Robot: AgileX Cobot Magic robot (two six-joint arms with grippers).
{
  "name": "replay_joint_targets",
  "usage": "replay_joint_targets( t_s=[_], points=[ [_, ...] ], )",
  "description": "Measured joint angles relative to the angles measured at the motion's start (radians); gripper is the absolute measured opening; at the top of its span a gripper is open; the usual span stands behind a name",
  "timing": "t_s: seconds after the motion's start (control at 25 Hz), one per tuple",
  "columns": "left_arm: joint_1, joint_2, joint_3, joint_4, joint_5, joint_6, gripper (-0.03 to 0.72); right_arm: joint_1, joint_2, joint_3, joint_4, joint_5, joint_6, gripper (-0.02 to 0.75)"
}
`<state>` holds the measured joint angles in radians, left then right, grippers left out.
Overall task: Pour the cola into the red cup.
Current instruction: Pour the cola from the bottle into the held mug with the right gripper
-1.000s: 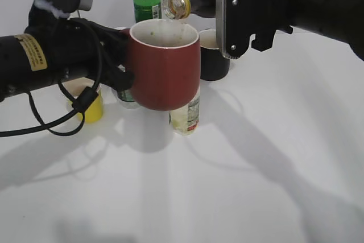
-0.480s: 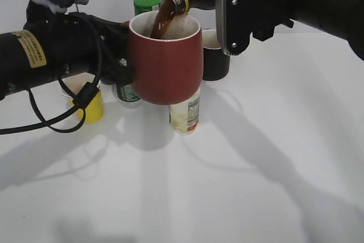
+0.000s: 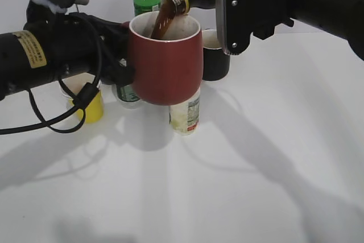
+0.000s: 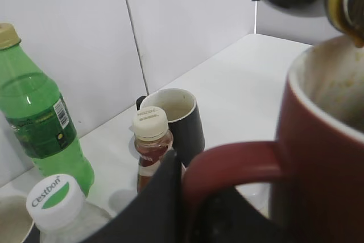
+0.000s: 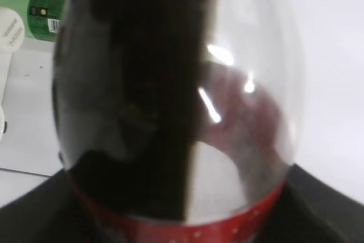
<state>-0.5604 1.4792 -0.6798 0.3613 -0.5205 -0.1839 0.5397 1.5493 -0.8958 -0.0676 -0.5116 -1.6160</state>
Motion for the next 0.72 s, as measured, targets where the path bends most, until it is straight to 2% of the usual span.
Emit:
replay_joint_targets(
  t_s=[0.72],
  points=[
    [0.000,0.000,0.000,0.001,-0.006,0.001,0.043,0.000,0.000,0.000,0.001,-0.013,0.014,0.485]
  ],
)
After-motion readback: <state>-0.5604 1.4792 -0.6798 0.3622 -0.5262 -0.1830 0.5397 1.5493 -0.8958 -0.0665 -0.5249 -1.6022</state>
